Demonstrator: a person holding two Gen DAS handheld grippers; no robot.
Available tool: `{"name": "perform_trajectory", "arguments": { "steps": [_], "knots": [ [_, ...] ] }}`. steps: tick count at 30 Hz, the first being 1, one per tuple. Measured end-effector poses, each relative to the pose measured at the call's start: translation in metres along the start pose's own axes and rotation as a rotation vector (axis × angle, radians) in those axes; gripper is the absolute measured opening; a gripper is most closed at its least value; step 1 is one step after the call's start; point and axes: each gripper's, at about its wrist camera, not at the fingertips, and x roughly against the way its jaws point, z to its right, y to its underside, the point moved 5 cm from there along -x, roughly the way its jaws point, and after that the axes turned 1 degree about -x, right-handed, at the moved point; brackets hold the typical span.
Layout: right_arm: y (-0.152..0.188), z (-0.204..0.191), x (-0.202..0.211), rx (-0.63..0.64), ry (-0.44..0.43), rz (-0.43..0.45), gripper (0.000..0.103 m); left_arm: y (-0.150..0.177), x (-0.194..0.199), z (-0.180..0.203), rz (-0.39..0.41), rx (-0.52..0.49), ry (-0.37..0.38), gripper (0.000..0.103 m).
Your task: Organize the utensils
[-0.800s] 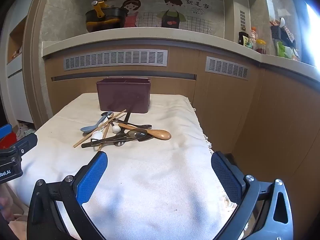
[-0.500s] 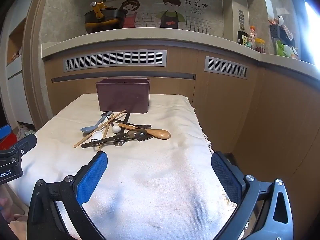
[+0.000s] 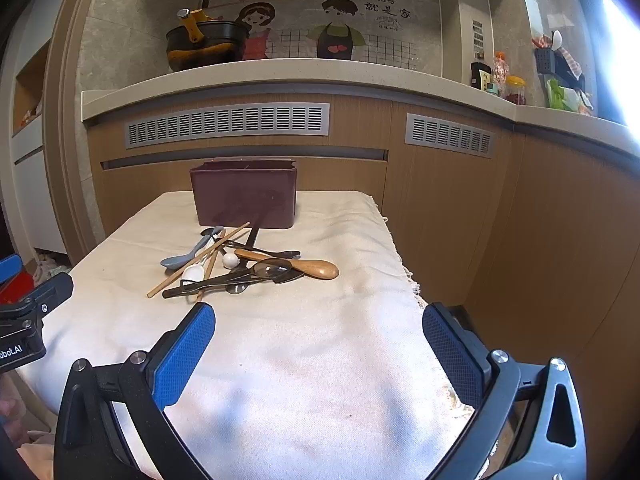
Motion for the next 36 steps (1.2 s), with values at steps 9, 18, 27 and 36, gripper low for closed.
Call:
{"name": "perform_trajectory", "arguments": {
  "steps": [9, 18, 27, 36],
  "knots": [
    [0.003, 0.002, -0.001, -0.015, -0.016, -0.007, 0.103, 0.002, 0.0, 0.003, -0.01, -0.007, 0.008, 0.103],
    [0.004, 0.002, -0.003, -0.016, -0.026, -0.015, 0.103, 0.003, -0.003, 0.008, -0.024, -0.017, 0.024, 0.103],
    [0.007, 0.004, -0.005, -0.025, -0.022, -0.028, 0.103, 0.005, -0.005, 0.011, -0.035, -0.018, 0.033, 0.103],
    [0.007, 0.005, -0.004, -0.022, -0.019, -0.027, 0.103, 0.005, -0.006, 0.011, -0.04, -0.018, 0.033, 0.103]
  ]
}}
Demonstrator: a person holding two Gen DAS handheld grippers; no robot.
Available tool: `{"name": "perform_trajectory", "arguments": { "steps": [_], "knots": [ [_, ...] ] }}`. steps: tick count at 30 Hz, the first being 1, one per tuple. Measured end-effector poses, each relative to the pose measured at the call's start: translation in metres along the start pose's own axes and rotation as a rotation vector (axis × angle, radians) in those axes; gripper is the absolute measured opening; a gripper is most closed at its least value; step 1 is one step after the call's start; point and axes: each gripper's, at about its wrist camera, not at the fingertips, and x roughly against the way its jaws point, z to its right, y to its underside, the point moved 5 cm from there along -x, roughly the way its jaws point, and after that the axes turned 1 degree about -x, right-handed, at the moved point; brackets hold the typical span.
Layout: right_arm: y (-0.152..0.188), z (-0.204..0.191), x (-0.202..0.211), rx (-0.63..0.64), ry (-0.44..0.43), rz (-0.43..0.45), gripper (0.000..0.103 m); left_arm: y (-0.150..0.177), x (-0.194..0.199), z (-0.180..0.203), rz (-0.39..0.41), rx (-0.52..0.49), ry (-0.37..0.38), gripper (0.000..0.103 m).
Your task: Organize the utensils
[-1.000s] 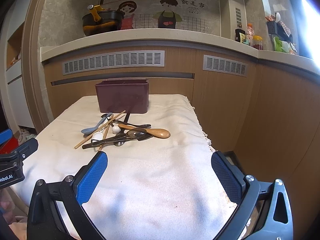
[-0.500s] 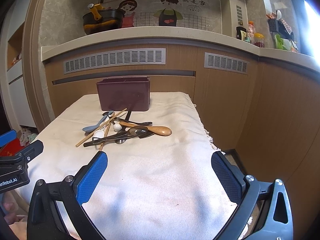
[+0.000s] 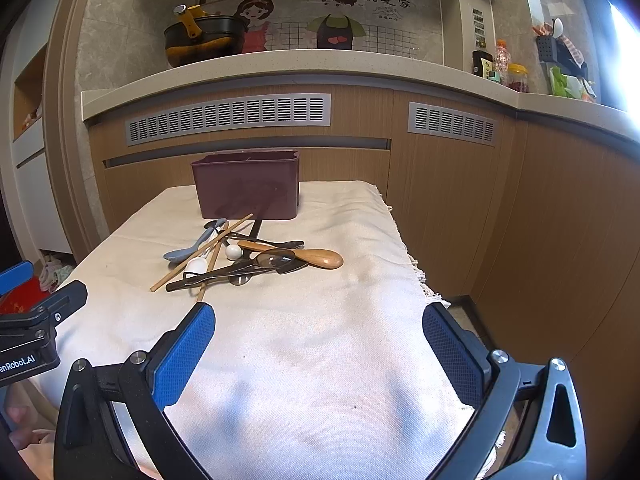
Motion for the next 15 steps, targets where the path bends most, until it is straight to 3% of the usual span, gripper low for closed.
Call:
{"name": "perform_trajectory", "arguments": {
  "steps": [15],
  "knots": [
    [-0.0007, -0.0011, -0.0004, 0.003, 0.002, -0.001, 0.103, 0.0025, -0.0008, -0.0013, -0.004, 0.002, -0.001, 0.103]
  ]
}}
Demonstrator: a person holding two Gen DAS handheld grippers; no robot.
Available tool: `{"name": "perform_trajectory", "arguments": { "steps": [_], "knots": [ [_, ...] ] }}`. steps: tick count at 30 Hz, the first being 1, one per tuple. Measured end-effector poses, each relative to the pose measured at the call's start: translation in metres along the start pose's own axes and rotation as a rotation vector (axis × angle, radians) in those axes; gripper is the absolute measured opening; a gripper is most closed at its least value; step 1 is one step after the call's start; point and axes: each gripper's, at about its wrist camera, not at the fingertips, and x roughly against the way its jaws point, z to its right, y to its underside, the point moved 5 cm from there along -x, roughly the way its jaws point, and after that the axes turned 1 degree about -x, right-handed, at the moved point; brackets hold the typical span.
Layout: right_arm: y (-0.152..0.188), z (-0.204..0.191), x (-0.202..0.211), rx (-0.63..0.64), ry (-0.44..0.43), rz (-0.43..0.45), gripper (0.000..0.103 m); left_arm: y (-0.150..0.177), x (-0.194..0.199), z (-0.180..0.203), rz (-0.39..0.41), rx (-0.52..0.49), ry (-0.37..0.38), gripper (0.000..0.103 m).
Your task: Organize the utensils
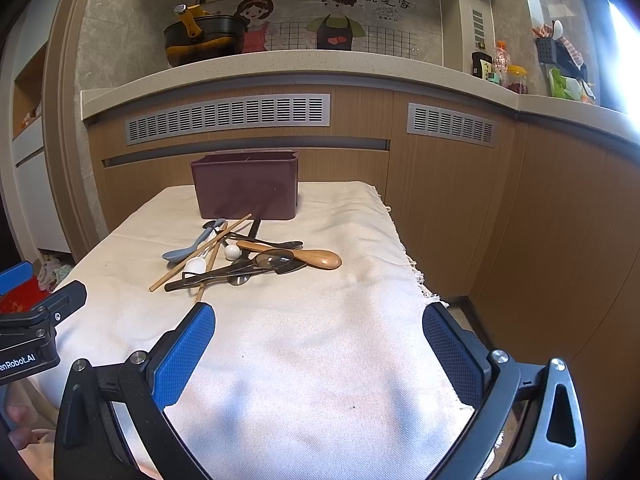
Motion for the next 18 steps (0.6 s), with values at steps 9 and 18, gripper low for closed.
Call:
{"name": "perform_trajectory", "arguments": {
  "steps": [9, 18],
  "knots": [
    [0.0002, -0.0001, -0.0002, 0.001, 0.001, 0.0, 0.103, -0.0011, -0.0028, -0.0031, -0.009, 0.003, -0.002, 0.103],
    [-0.0002, 0.0007, -0.0037, 0.008, 0.005, -0.012, 0.103, -0.0022, -0.0059, -0.0044, -0.022, 0.001, -0.001, 0.103]
  ]
}}
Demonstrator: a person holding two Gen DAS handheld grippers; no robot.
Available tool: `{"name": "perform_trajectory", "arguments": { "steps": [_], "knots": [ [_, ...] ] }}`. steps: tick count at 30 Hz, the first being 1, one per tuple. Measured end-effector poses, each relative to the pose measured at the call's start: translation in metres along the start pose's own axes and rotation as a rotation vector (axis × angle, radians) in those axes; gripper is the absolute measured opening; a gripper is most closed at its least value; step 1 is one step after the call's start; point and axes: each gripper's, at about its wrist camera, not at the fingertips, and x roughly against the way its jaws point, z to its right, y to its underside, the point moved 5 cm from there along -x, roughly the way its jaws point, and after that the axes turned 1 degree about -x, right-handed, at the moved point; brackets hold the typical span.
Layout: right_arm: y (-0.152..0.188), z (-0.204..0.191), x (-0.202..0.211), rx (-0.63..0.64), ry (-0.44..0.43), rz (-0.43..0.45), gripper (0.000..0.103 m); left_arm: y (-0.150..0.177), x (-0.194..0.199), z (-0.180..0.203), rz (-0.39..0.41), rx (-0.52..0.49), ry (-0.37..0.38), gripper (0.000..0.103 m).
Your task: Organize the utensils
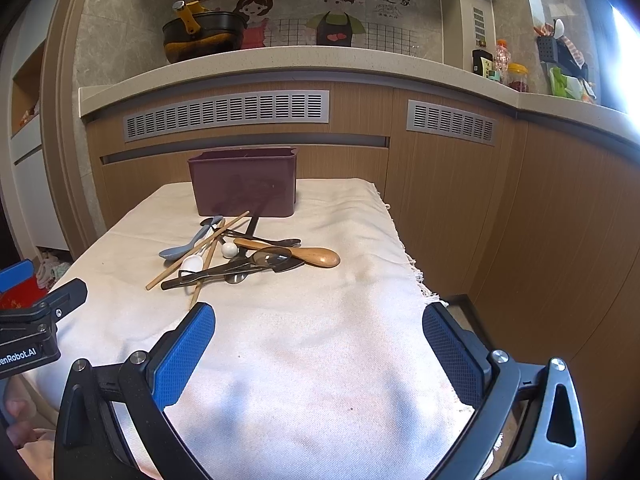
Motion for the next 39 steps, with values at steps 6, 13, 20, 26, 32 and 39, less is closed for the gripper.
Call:
{"name": "perform_trajectory", "arguments": {
  "steps": [6, 13, 20, 26, 32, 39],
  "knots": [
    [-0.015, 0.001, -0.023, 0.059, -0.021, -0.022, 0.103, -0.019, -0.021, 0.0, -0.013, -0.007, 0.026, 0.103],
    [-0.051, 0.0, -0.081, 0.123, -0.071, -0.085, 0.103, -0.063, -0.067, 0.014, -0.019, -0.103, 0.119, 0.103],
    [-0.069, -0.014, -0.135, 0.274, -0.175, -0.136, 0.103, -0.105, -0.126, -0.003, -0.076, -0.088, 0.168, 0.103],
    [-0.062, -0.064, -0.166, 0.5, -0.325, -0.193, 0.103, -0.121, -0.17, -0.05, -0.081, 0.031, 0.127, 0.103],
    [-0.057, -0.099, -0.19, 0.513, -0.407, -0.257, 0.072, -0.112, -0.18, -0.074, -0.084, 0.077, 0.116, 0.103],
    [-0.036, -0.126, -0.205, 0.518, -0.422, -0.324, 0.036, -0.095, -0.179, -0.073, -0.114, 0.073, 0.151, 0.103]
  ]
}}
